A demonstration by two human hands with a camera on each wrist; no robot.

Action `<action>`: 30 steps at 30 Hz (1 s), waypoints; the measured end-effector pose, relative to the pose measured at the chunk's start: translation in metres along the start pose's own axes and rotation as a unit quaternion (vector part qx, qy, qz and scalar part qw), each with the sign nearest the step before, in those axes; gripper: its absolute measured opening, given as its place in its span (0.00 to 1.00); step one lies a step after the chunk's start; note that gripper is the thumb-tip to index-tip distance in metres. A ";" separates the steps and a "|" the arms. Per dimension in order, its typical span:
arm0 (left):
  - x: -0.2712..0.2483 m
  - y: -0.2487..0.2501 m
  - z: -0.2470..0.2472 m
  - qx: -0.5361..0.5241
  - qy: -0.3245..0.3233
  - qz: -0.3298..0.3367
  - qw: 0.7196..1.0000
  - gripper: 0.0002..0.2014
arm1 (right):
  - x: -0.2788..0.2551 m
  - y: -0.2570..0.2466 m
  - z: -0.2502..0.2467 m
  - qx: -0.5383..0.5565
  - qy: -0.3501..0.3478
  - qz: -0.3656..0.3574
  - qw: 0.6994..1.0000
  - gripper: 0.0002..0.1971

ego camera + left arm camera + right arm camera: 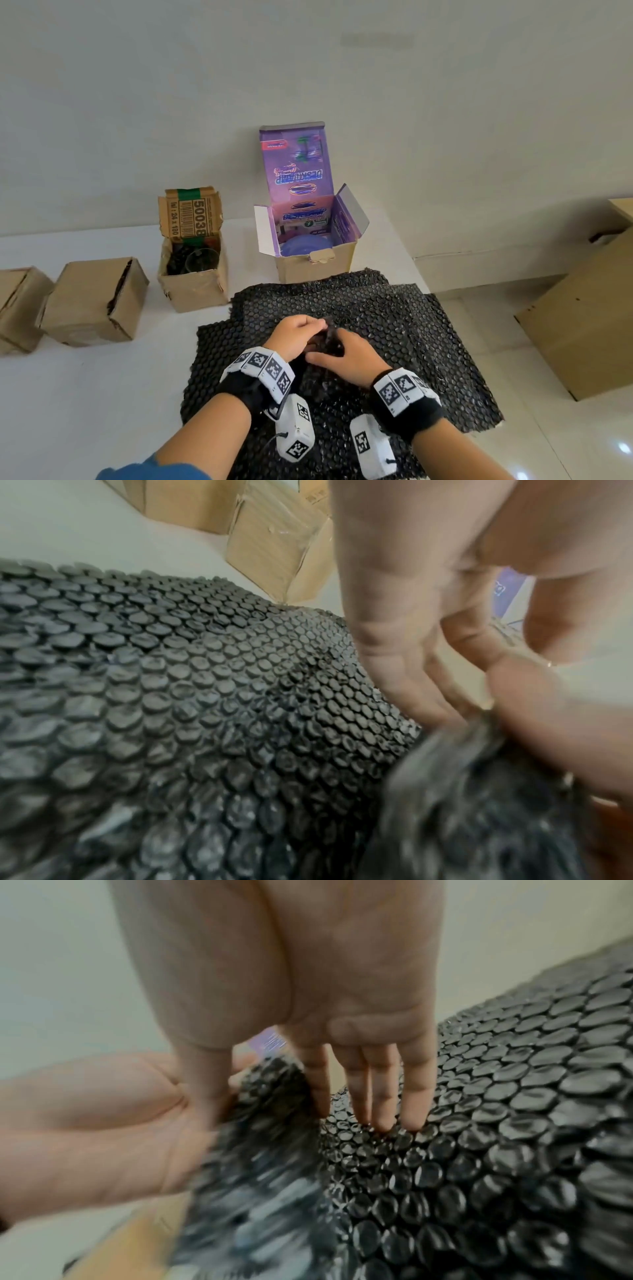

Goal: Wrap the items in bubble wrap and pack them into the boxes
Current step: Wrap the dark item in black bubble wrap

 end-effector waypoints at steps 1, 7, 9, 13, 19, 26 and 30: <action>-0.002 0.005 0.005 -0.061 -0.029 -0.016 0.998 0.09 | 0.002 0.003 -0.002 0.049 0.026 0.004 0.998 0.28; 0.017 -0.007 0.021 0.107 0.036 -0.003 0.994 0.07 | 0.007 0.047 -0.037 0.147 0.157 0.091 0.972 0.08; 0.025 -0.016 0.031 0.175 0.031 -0.032 0.984 0.18 | 0.004 0.057 -0.047 0.075 0.175 0.123 0.974 0.16; 0.034 -0.025 0.055 0.213 0.028 -0.044 0.976 0.26 | 0.001 0.070 -0.049 -0.010 0.176 0.139 0.974 0.22; 0.044 -0.026 0.071 0.196 0.035 -0.064 0.978 0.23 | -0.001 0.076 -0.046 -0.022 0.170 0.115 0.978 0.34; 0.032 -0.004 0.040 -0.053 -0.041 -0.038 0.997 0.03 | -0.014 0.040 -0.061 -0.111 0.282 -0.035 0.952 0.22; 0.022 0.009 0.004 -0.113 -0.035 0.009 0.993 0.06 | -0.002 0.000 -0.055 0.004 0.206 -0.067 0.976 0.18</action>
Point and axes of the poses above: each hand's wrist, its own x-axis towards the middle knuckle, its own z-axis out of the palm, y = z × x, the point moved 1 cm from there along x, towards the middle knuckle, and after that the axes turned 5 degrees about -z, right-handed, at the moved point
